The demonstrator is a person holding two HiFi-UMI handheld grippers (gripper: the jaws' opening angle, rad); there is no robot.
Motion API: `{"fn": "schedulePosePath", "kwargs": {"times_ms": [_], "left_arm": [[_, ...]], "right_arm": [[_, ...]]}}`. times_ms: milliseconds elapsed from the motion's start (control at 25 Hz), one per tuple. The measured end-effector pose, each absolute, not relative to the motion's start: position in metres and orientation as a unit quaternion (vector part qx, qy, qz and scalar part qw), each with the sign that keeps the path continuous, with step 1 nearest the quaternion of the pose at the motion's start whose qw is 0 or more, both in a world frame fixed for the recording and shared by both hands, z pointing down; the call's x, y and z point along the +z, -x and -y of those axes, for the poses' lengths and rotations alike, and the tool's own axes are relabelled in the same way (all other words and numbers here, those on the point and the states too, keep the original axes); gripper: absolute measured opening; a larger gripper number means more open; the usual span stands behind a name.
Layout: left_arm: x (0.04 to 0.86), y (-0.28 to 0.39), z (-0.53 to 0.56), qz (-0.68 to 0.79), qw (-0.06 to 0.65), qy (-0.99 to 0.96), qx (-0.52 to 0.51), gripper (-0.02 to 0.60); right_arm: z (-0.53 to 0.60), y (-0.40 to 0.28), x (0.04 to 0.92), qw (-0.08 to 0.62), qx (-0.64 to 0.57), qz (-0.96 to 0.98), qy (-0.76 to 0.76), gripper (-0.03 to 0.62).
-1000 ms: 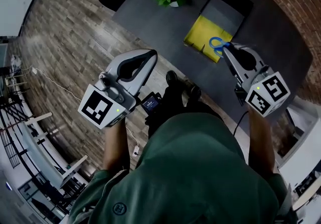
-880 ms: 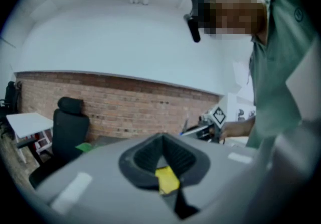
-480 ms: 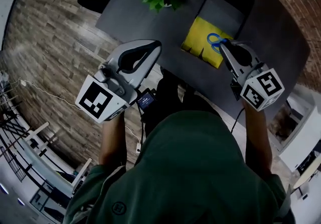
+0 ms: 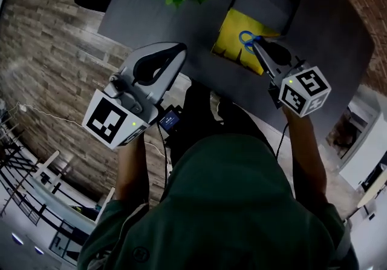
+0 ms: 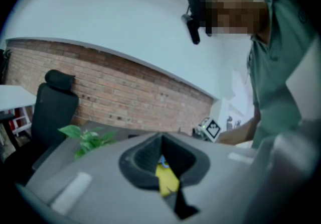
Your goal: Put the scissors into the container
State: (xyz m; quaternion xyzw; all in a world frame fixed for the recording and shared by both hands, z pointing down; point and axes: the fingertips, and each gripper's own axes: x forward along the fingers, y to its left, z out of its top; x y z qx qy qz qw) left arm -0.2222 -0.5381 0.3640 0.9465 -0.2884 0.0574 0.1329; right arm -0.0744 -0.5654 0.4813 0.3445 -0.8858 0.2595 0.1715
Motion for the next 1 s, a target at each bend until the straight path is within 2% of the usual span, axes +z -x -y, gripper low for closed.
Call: {"fn": "schedulePosePath", "kwargs": {"times_ms": [1000], "left_arm": [[0.427,0.212,0.553,0.266,0.188,-0.943,0.069,0.0]], "right_arm": [[0.576,0.072,0.606,0.226,0.348,0.839,-0.352,0.041]]}}
